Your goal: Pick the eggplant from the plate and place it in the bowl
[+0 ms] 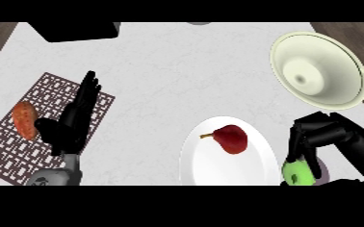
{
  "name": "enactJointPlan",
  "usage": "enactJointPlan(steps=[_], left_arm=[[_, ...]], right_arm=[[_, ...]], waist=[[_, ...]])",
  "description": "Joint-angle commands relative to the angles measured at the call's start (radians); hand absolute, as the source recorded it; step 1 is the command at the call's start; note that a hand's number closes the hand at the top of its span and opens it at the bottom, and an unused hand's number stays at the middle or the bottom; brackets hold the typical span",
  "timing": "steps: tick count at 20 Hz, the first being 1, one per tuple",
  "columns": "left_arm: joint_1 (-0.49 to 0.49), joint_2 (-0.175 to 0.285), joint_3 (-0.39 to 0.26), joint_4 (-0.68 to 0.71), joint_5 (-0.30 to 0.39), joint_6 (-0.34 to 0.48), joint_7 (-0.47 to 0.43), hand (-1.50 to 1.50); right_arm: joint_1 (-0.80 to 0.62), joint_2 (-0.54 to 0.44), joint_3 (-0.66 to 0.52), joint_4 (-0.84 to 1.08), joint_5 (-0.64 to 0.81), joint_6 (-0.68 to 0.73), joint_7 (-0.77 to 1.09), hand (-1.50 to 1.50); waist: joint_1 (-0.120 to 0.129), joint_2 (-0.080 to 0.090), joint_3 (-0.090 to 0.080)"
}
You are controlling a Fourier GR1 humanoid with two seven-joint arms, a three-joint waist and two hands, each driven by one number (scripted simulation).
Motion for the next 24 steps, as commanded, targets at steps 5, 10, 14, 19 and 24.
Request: enactJointPlan(steps=[5, 10, 14, 19, 24], left_arm=[[-0.012, -0.041, -0.061, -0.032, -0.045, 0.018, 0.013, 0.00], [-0.065, -0.050, -0.051, -0.001, -0.038, -0.002, 0.032, 0.00], [-0.071, -0.020, -0.027, -0.020, -0.010, -0.055, 0.049, 0.00], [-0.116, -0.060, -0.042, 0.017, -0.057, -0.016, 0.069, 0.00], [-0.058, -0.041, -0.026, -0.006, -0.031, -0.058, 0.018, 0.00]], right_arm=[[0.244, -0.094, -0.343, -0.383, -0.130, -0.012, 0.028, 1.50], [0.125, -0.147, -0.471, -0.405, -0.257, -0.038, 0.250, 1.50], [0.001, -0.176, -0.469, -0.402, -0.294, -0.104, 0.431, 1.50], [-0.188, -0.210, -0.413, -0.162, -0.153, -0.119, 0.412, 1.50], [-0.246, -0.288, -0.413, -0.003, -0.021, -0.063, 0.352, 1.50]], waist=[[0.057, 0.012, -0.004], [0.087, 0.019, -0.004], [0.097, 0.020, -0.005], [0.105, 0.023, -0.004], [0.112, 0.025, -0.004]])
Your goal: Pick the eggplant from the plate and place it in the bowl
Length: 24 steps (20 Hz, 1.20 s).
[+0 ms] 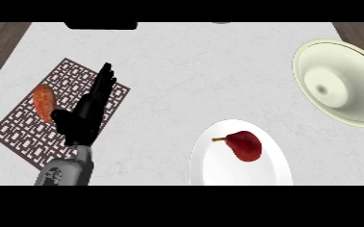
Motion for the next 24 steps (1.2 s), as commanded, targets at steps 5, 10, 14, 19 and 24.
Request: enactJointPlan(steps=[5, 10, 14, 19, 24], left_arm=[[-0.010, -0.002, 0.009, 0.009, 0.016, -0.026, -0.005, 0.00], [0.029, -0.028, -0.026, -0.027, -0.032, 0.015, 0.017, 0.00], [-0.003, -0.024, -0.015, -0.015, -0.035, 0.008, 0.027, 0.00], [-0.035, -0.050, -0.012, 0.073, -0.045, 0.006, -0.052, 0.00], [0.019, -0.032, 0.000, 0.084, -0.020, -0.040, -0.108, 0.00]], right_arm=[[-0.106, -0.089, 0.072, 0.311, 0.352, 0.009, -0.222, 1.50], [-0.097, -0.044, 0.114, 0.564, 0.515, -0.093, -0.456, 1.50], [-0.199, -0.036, 0.133, 0.820, 0.587, -0.167, -0.583, 1.50], [-0.307, 0.011, 0.166, 1.107, 0.686, -0.291, -0.725, 1.50], [-0.369, 0.013, 0.212, 1.340, 0.738, -0.254, -0.807, 1.50]], waist=[[0.019, 0.007, 0.001], [0.011, 0.003, 0.002], [0.011, 0.005, 0.002], [0.015, 0.008, 0.002], [0.023, 0.010, 0.002]])
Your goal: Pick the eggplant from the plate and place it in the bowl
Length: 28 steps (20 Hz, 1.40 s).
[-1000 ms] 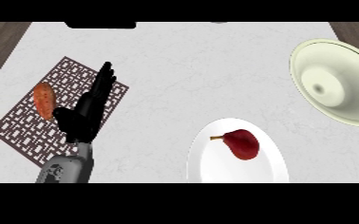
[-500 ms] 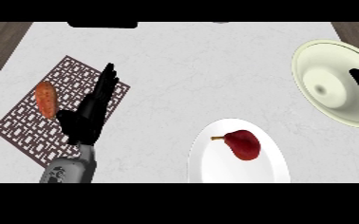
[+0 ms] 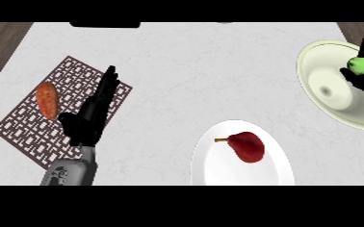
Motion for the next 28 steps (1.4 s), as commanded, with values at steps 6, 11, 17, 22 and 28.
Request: enactJointPlan(steps=[6, 11, 17, 22, 28], left_arm=[[-0.087, 0.011, 0.038, 0.002, 0.000, 0.012, 0.062, 0.00], [-0.047, -0.043, -0.010, 0.022, -0.015, 0.022, 0.031, 0.00], [0.020, -0.017, -0.004, -0.055, -0.019, 0.014, 0.038, 0.00], [-0.053, -0.014, 0.037, 0.070, -0.027, 0.017, -0.032, 0.00], [-0.031, -0.028, -0.001, -0.076, -0.024, 0.024, 0.107, 0.00]], right_arm=[[-0.131, -0.015, 0.003, 0.358, -0.031, 0.205, -0.160, -1.50], [-0.189, -0.036, -0.073, 0.519, -0.090, 0.246, -0.346, -1.50], [-0.200, -0.050, -0.189, 0.523, -0.200, 0.239, -0.372, -1.50], [-0.228, -0.116, -0.250, 0.626, -0.262, 0.347, -0.345, -1.50], [-0.242, -0.208, -0.308, 0.697, -0.344, 0.539, -0.267, -1.50]], waist=[[-0.003, -0.001, 0.000], [0.001, 0.003, 0.001], [-0.010, -0.006, 0.000], [-0.016, -0.001, 0.000], [-0.010, -0.004, 0.001]])
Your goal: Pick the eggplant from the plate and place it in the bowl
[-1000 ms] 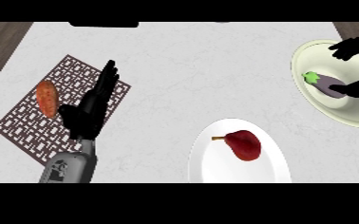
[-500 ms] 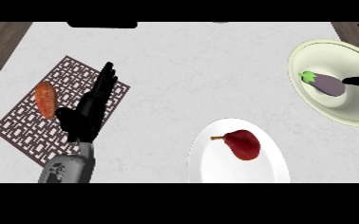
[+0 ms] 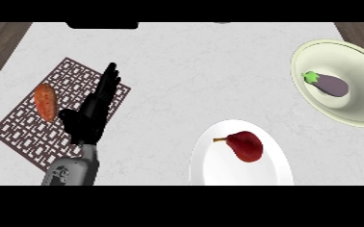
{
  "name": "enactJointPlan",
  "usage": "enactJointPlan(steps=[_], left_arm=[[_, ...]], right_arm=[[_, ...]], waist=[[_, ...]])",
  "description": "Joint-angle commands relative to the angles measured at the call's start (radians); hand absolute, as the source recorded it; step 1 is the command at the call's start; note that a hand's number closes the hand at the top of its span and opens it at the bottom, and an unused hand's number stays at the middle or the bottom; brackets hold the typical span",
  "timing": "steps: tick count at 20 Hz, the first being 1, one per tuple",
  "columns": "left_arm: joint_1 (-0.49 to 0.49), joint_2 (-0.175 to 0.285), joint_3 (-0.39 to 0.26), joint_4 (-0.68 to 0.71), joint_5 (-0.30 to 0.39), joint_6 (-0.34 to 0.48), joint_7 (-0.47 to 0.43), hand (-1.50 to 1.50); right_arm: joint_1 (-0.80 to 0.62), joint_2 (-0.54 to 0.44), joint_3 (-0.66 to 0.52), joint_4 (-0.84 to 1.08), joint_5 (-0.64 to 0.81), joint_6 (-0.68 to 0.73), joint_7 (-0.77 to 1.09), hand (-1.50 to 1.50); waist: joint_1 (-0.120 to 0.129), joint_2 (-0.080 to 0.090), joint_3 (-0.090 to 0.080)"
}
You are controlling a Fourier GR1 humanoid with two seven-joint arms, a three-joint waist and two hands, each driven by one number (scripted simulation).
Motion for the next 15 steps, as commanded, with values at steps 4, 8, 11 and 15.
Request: enactJointPlan(steps=[4, 8, 11, 15], left_arm=[[0.007, -0.007, -0.004, -0.016, -0.015, 0.012, 0.014, 0.00], [0.000, 0.013, 0.028, -0.012, 0.024, -0.017, 0.017, 0.00], [0.027, 0.004, 0.007, -0.017, 0.002, -0.010, -0.008, 0.00], [0.008, -0.006, -0.011, -0.030, -0.002, -0.012, 0.026, 0.00]], right_arm=[[0.032, -0.120, -0.035, 0.052, -0.066, 0.253, -0.019, -1.50], [0.112, -0.120, -0.034, 0.068, -0.079, 0.306, -0.109, -1.50], [0.158, -0.123, -0.025, 0.057, -0.084, 0.327, -0.148, -1.50], [0.190, -0.109, -0.005, 0.029, -0.087, 0.305, -0.172, -1.50]], waist=[[-0.006, -0.001, 0.000], [0.000, 0.003, 0.002], [0.003, 0.005, 0.004], [0.003, 0.003, 0.004]])
